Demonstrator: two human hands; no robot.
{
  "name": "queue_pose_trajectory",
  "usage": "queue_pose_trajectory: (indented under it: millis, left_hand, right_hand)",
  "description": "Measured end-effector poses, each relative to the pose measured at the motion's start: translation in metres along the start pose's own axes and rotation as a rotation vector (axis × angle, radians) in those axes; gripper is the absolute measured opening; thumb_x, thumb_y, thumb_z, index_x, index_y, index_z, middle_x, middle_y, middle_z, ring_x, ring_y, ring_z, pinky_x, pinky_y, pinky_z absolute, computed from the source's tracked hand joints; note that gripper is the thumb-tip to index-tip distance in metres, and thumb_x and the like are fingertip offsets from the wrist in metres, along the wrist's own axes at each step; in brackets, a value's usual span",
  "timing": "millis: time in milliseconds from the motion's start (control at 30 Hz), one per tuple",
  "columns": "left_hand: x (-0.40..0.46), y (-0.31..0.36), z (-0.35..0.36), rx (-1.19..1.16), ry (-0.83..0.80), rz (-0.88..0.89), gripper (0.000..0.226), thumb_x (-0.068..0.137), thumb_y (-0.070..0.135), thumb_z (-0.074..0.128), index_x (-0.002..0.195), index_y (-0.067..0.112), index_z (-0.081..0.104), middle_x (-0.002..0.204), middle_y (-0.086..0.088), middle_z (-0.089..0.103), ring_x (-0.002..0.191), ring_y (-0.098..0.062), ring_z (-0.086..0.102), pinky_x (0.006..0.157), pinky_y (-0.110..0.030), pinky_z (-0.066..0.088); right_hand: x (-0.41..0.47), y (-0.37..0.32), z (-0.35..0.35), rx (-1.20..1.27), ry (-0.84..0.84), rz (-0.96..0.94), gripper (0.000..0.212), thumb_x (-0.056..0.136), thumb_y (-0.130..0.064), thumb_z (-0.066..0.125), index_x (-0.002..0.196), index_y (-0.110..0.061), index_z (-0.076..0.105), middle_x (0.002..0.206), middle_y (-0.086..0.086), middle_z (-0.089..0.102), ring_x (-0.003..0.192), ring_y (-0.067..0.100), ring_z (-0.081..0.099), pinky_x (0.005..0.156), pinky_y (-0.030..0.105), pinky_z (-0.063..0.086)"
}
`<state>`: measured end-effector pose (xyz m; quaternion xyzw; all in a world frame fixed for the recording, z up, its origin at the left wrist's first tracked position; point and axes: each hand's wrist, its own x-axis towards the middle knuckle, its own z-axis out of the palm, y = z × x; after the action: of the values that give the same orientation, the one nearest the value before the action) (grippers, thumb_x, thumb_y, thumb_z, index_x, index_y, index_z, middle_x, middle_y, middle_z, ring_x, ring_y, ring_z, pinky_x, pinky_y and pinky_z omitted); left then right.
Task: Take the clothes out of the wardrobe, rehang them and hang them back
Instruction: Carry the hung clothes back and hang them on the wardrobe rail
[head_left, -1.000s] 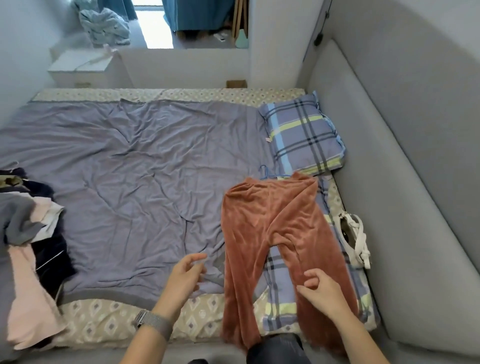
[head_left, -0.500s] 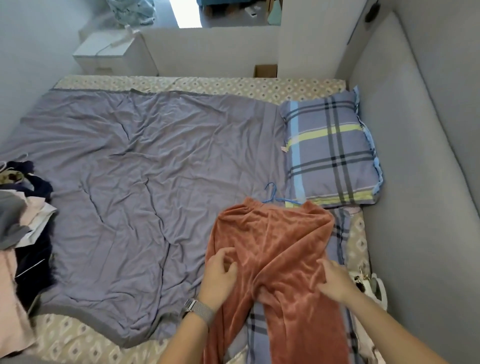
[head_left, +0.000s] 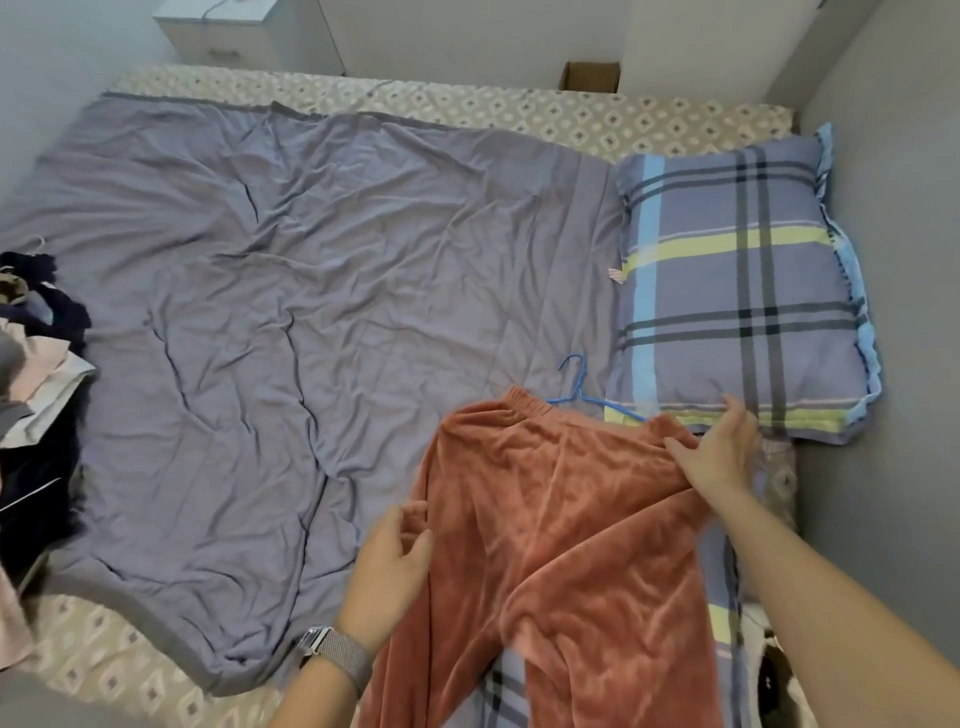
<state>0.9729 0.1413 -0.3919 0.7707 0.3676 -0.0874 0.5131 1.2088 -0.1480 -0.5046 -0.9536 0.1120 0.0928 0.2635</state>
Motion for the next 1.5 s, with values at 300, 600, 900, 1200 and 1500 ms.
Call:
queue_pose_trajectory:
  millis: [300,600,900,1200,1500]
  left_hand:
    - [-0.021,-0.02,0.001,-0.08,0.004,0.104,0.029,0.091,0.014,0.052,0.108,0.035,0.061,0.101,0.001,0.06,0.086,-0.017,0.06,0.083,-0.032,0.053]
    - [-0.019,-0.022,-0.008,-0.239,0.147,0.019,0.03,0.093,-0.002,0.047,0.102,0.024,0.061,0.082,0.019,0.064,0.077,-0.009,0.06,0.072,-0.02,0.049]
    - [-0.031,-0.022,0.011,-0.182,0.125,0.059,0.028,0.085,0.018,0.06,0.105,0.037,0.058,0.1,0.013,0.058,0.092,-0.01,0.057,0.082,-0.023,0.048]
    - [-0.038,-0.02,-0.045,0.498,0.224,0.294,0.067,0.067,0.078,0.042,0.128,0.052,0.034,0.147,0.007,0.032,0.137,-0.027,0.028,0.105,-0.055,0.03]
    - [-0.135,0.027,-0.099,0.311,0.184,0.523,0.038,0.069,0.074,0.04,0.1,0.057,0.053,0.084,0.024,0.066,0.088,0.007,0.057,0.083,-0.029,0.023]
  right_hand:
    - [-0.012,-0.027,0.056,-0.343,-0.346,-0.091,0.091,0.068,-0.05,0.078,0.137,-0.01,0.034,0.132,0.013,0.051,0.127,0.034,0.043,0.103,0.046,0.037]
    - [0.023,-0.02,0.042,-0.502,-0.595,0.138,0.152,0.01,-0.064,0.083,0.142,-0.008,0.03,0.143,0.012,0.041,0.131,0.032,0.042,0.102,0.05,0.042]
    - [-0.097,-0.039,-0.001,-0.457,-0.326,-0.328,0.065,0.073,-0.085,0.035,0.07,-0.026,0.063,0.068,-0.004,0.067,0.071,0.022,0.065,0.058,0.029,0.044]
    - [-0.21,-0.033,-0.108,-0.093,-0.287,-0.496,0.016,0.052,-0.069,0.055,0.06,-0.059,0.048,0.052,-0.034,0.048,0.037,-0.009,0.035,0.043,0.004,0.021]
    - [-0.28,-0.086,-0.202,0.02,-0.023,-0.411,0.035,0.051,-0.07,0.059,0.058,-0.037,0.057,0.058,-0.013,0.062,0.065,0.017,0.062,0.063,0.033,0.049]
